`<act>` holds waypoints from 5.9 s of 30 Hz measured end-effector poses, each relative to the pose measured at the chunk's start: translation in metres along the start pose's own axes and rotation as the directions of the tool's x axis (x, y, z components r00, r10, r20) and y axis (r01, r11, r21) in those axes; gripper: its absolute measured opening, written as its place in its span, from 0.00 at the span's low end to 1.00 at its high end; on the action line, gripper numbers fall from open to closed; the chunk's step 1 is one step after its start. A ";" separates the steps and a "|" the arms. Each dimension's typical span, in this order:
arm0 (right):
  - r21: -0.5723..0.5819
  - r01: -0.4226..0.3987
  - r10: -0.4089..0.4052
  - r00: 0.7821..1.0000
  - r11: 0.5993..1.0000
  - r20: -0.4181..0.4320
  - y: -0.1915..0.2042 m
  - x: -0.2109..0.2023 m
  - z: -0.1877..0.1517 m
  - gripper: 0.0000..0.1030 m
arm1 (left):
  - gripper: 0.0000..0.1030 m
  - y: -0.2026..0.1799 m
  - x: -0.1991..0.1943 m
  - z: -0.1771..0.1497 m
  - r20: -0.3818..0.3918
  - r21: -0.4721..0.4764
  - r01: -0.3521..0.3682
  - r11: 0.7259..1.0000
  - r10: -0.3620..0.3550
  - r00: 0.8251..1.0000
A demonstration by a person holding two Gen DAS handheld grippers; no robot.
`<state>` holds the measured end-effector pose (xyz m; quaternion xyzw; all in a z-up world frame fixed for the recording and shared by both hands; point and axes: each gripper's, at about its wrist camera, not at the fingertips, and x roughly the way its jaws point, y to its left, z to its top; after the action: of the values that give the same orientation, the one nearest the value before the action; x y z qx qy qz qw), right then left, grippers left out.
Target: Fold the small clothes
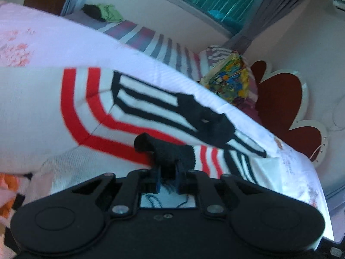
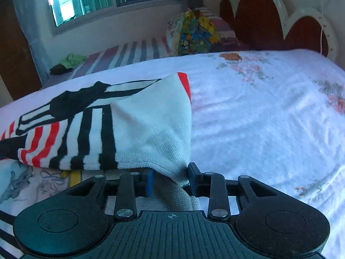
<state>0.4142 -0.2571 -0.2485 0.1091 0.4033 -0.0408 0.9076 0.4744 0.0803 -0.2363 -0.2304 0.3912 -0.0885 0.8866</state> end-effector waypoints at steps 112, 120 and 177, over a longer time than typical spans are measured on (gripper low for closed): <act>0.125 -0.274 0.281 0.959 0.953 -0.037 0.078 -0.013 0.018 0.58 | 0.65 -0.039 -0.037 0.012 0.077 0.189 0.074 0.979 -0.090 0.993; 0.202 -0.262 0.280 0.958 0.943 -0.062 0.096 0.036 0.032 0.58 | 0.64 0.042 -0.066 0.044 0.208 0.073 -0.224 0.972 0.205 0.957; -0.069 -0.021 0.025 0.999 0.997 0.045 0.068 0.030 0.036 0.42 | 0.66 0.025 0.040 0.057 -0.002 0.260 -0.312 0.914 0.324 0.946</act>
<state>0.4716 -0.1986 -0.2358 0.0818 0.3822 -0.0191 0.9203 0.5432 0.1086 -0.2409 -0.0451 0.4287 0.0017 0.9023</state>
